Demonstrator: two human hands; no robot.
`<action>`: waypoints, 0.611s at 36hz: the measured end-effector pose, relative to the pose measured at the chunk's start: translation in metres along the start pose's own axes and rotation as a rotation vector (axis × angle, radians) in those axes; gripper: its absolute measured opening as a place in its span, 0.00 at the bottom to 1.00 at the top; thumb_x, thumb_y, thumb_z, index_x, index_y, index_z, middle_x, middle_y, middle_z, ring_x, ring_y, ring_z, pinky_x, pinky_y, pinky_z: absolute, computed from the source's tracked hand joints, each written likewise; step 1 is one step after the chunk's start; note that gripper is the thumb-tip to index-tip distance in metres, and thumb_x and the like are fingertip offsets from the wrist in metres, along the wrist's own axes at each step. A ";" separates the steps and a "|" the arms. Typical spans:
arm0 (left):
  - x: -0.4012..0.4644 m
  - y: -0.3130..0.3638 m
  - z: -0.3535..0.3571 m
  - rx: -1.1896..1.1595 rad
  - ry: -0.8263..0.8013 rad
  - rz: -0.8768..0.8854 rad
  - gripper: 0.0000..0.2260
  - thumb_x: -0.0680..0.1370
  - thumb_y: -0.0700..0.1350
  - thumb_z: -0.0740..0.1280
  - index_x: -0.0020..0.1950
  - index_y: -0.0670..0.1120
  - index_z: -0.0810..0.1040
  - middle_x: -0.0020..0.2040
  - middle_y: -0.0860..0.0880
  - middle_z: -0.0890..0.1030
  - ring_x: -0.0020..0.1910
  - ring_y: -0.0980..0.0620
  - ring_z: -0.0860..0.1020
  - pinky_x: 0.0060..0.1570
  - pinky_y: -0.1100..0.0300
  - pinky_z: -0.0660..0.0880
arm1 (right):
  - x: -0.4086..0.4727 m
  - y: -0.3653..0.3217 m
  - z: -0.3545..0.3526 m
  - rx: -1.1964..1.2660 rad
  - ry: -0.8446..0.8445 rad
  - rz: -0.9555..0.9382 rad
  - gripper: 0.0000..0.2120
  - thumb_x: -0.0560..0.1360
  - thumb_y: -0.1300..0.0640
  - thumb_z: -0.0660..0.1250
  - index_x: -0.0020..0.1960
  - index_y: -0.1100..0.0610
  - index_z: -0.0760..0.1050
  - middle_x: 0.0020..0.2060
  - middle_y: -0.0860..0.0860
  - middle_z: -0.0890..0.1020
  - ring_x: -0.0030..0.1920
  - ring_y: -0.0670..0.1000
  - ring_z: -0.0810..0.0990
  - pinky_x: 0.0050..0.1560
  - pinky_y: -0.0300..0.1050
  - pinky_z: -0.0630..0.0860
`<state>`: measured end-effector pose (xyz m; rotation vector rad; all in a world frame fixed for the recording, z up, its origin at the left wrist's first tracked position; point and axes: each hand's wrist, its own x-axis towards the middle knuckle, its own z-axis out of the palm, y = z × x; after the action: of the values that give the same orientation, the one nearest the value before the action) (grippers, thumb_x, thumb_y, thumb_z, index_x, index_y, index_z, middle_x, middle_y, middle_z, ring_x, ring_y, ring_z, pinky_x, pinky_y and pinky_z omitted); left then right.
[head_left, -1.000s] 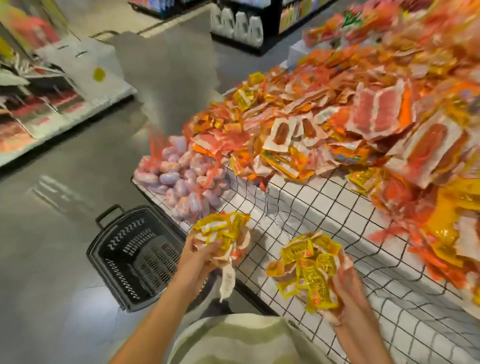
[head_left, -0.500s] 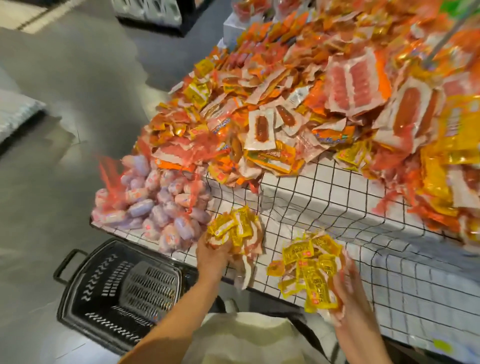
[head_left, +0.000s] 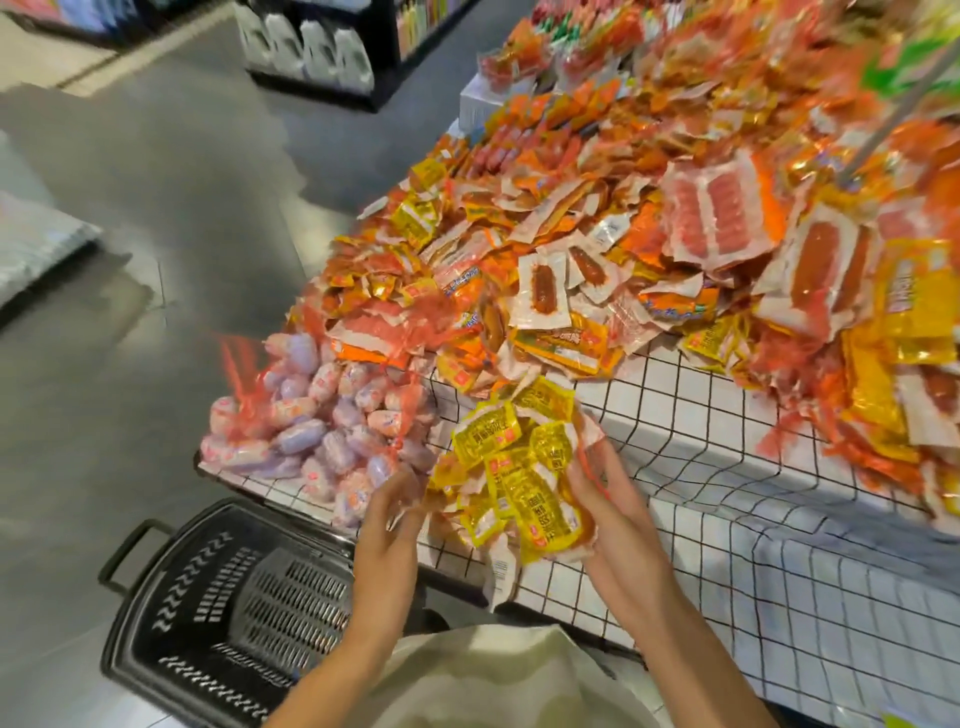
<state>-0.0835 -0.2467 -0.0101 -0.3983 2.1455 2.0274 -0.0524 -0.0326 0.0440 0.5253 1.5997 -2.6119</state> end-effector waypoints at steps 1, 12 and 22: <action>0.000 0.004 -0.002 0.023 0.002 0.080 0.15 0.82 0.44 0.65 0.65 0.60 0.76 0.64 0.63 0.77 0.65 0.65 0.73 0.63 0.61 0.69 | 0.007 0.003 0.002 -0.032 -0.012 0.011 0.24 0.83 0.54 0.65 0.76 0.39 0.67 0.70 0.47 0.78 0.62 0.58 0.80 0.50 0.62 0.75; 0.030 -0.024 0.019 0.812 -0.406 0.691 0.23 0.85 0.51 0.59 0.80 0.57 0.60 0.83 0.52 0.48 0.82 0.48 0.43 0.78 0.40 0.50 | 0.045 0.091 -0.026 -0.451 0.370 0.123 0.22 0.78 0.56 0.72 0.69 0.48 0.70 0.68 0.52 0.76 0.65 0.54 0.78 0.64 0.62 0.78; 0.029 -0.054 0.008 0.886 -0.422 0.667 0.21 0.84 0.56 0.59 0.76 0.63 0.62 0.80 0.50 0.54 0.78 0.50 0.57 0.72 0.46 0.66 | 0.027 0.097 -0.028 -0.595 0.335 0.057 0.18 0.77 0.61 0.73 0.65 0.51 0.77 0.62 0.52 0.81 0.60 0.53 0.81 0.60 0.59 0.80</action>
<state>-0.0952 -0.2438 -0.0706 0.8634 2.7483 0.9577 -0.0506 -0.0493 -0.0588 0.9613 2.2812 -1.9204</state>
